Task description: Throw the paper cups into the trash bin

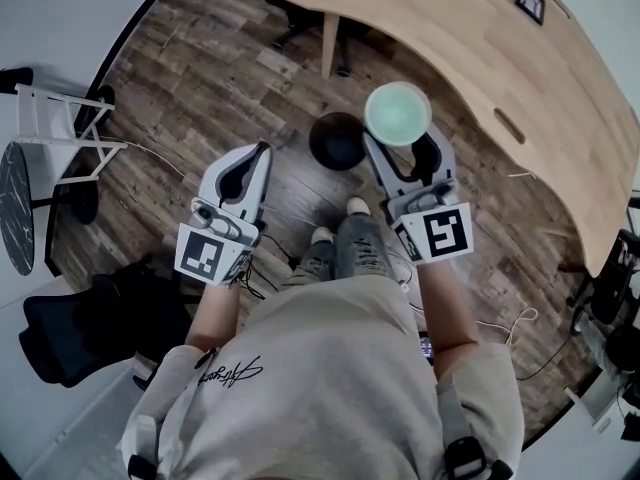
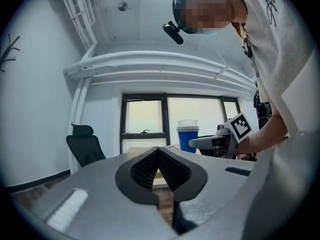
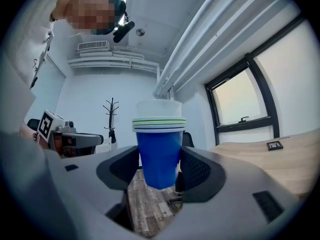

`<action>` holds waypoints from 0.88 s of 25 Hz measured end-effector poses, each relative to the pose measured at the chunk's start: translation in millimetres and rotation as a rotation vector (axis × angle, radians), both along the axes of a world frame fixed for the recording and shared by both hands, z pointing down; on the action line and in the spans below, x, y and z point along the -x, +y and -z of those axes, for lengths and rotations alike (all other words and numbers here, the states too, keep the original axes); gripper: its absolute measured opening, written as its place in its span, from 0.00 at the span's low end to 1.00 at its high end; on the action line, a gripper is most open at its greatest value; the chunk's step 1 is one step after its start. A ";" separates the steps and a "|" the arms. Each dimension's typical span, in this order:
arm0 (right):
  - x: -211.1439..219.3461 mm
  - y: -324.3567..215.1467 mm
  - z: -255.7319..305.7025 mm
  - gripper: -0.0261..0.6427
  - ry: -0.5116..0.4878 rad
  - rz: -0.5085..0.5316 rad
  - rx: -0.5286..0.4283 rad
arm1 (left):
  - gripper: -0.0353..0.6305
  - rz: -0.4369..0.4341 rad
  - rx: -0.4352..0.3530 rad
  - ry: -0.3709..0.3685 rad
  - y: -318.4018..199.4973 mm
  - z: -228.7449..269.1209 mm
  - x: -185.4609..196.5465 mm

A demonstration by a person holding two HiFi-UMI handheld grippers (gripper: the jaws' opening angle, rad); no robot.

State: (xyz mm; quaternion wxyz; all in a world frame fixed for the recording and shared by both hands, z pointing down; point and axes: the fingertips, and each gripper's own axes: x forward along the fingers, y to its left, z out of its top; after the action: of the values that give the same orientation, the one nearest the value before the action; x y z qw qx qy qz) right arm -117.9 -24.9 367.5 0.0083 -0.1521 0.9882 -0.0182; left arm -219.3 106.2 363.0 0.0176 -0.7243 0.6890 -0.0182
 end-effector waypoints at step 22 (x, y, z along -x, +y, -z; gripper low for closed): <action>60.7 3.4 -111.6 0.43 0.124 0.152 0.061 | 0.06 0.110 0.084 0.092 10.6 -79.2 22.5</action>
State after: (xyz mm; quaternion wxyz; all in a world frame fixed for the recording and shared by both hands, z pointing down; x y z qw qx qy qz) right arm -178.6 -21.5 479.1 -0.0591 -0.0776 0.9945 -0.0393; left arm -241.8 116.8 442.3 -0.0456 -0.6856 0.7264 -0.0147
